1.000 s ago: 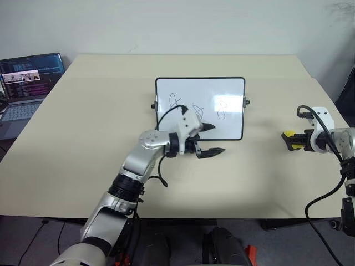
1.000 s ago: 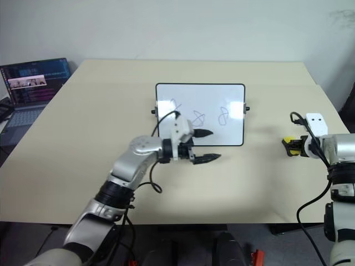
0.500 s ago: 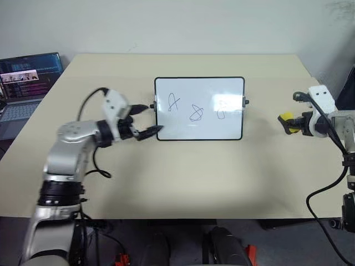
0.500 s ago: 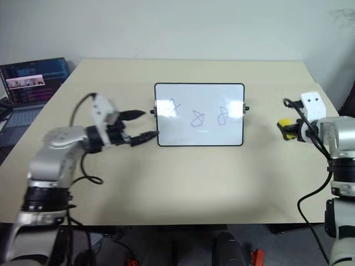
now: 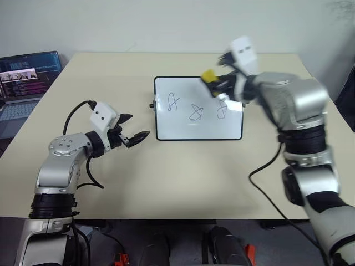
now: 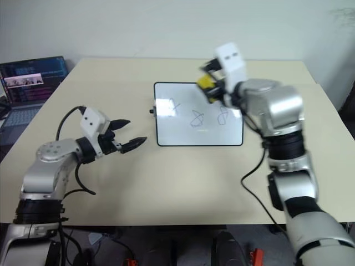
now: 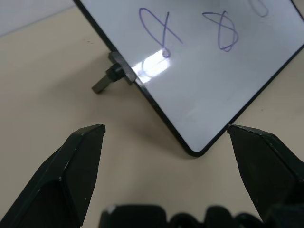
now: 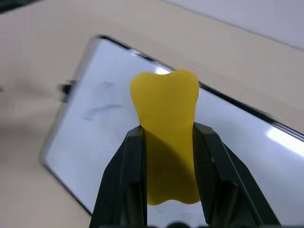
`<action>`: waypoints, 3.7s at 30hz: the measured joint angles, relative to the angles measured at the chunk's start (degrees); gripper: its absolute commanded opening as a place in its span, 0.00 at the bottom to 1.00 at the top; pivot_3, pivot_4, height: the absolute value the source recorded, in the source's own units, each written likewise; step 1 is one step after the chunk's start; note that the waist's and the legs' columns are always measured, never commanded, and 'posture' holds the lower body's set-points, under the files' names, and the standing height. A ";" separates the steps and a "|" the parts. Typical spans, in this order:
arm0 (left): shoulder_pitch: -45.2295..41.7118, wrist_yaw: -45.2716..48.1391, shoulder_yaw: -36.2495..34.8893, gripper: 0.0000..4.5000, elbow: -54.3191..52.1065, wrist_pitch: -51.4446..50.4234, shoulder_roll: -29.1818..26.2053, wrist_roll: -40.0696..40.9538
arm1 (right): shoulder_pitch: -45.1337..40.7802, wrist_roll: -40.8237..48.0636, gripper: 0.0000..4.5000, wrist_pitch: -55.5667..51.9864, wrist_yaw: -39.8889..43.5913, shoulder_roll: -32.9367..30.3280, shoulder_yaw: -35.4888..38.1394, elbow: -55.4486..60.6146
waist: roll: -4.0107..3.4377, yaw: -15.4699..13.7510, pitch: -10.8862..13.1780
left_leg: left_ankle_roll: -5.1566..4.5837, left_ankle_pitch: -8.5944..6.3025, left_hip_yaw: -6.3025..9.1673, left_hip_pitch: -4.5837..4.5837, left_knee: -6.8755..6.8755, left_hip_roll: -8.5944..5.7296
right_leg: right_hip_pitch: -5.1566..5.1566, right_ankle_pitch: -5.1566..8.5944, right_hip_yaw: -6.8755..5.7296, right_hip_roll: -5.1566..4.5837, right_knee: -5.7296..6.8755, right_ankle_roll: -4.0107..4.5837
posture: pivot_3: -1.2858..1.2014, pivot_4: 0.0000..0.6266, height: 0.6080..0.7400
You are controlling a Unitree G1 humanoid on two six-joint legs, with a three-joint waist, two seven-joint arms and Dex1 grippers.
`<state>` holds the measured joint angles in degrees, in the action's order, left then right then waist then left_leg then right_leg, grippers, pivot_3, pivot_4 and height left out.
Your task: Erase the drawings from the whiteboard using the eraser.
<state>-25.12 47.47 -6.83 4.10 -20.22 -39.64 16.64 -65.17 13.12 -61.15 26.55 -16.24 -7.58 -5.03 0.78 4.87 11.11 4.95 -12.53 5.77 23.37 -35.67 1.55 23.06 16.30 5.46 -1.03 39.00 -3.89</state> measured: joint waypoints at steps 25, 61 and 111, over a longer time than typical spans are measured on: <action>-0.32 1.17 -1.44 1.00 -10.76 -4.10 -5.98 3.49 | -7.12 -12.38 0.22 25.62 -1.55 9.91 -7.20 -27.00 | 0.02 0.18 -0.01 | 0.01 0.00 0.25 0.42 -0.11 -0.04 | 0.28 -0.01 -0.26 -0.01 0.02 0.02 | 0.52 0.24 1.00; 2.55 0.61 -1.36 1.00 -12.88 -4.56 -6.03 3.43 | -14.13 -25.37 0.22 41.49 -5.46 14.84 -8.36 -51.64 | 0.02 0.39 -0.01 | 0.01 0.01 0.25 0.40 -0.11 -0.04 | 0.30 -0.01 -0.24 -0.01 0.07 0.02 | 0.52 0.24 1.00; 2.33 0.52 -1.34 1.00 -14.20 -5.64 -5.82 3.51 | -16.41 -30.64 0.22 46.12 -6.04 18.88 -11.52 -63.03 | 0.29 1.00 -0.23 | -0.07 0.07 0.28 -0.76 0.03 0.11 | -0.77 0.08 -0.12 0.22 0.01 -0.12 | 0.52 0.24 1.00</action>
<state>-22.79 48.00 -8.17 -10.10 -25.85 -45.46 20.14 -81.58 -17.52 -15.03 20.50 2.65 -19.10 -68.05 1.06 5.87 10.88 4.88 -12.46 6.06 22.61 -35.64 1.66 22.29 16.38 5.34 -0.81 39.01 -4.01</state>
